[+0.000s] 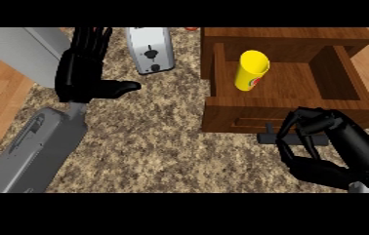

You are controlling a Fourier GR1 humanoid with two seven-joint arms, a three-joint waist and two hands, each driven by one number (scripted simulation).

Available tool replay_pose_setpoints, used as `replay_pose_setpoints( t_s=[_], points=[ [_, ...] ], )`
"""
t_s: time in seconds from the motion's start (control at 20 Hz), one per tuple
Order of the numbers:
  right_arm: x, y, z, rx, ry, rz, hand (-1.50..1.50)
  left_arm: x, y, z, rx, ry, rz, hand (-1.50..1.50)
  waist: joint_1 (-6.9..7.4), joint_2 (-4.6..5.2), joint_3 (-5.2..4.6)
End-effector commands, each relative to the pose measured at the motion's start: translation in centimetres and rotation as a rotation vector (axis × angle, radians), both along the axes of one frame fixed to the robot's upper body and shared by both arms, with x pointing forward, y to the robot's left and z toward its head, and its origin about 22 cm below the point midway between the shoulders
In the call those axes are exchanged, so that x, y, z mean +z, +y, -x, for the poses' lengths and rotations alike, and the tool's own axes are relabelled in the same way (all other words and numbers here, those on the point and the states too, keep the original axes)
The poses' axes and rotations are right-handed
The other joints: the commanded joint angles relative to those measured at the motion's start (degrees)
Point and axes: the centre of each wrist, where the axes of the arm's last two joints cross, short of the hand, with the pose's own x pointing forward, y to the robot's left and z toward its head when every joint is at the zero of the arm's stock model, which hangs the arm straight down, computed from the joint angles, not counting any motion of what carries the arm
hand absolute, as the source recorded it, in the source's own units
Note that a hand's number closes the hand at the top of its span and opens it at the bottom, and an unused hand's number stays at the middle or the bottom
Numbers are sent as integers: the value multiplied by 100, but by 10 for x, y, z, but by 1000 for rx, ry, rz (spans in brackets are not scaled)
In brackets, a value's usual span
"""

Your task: Pick up the cup, place it into the drawer and close the drawer

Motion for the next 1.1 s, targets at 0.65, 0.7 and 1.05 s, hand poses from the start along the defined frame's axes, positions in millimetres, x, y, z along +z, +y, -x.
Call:
replay_pose_setpoints(
  t_s=[0.65, 0.7, 1.05],
  points=[
    [-95, 35, -67, 10, -32, 478, -150, -41, 98, 68, 16, 18, 12, -150, -83, 33, 1],
    [-93, 53, -75, -6, -41, 505, -150, -43, 96, 81, 20, 20, -5, -150, -41, 29, 2],
    [-128, 46, -114, 17, 23, 594, -150, -46, 121, 75, 23, 12, 6, -150, -74, 44, 2]
  ],
)
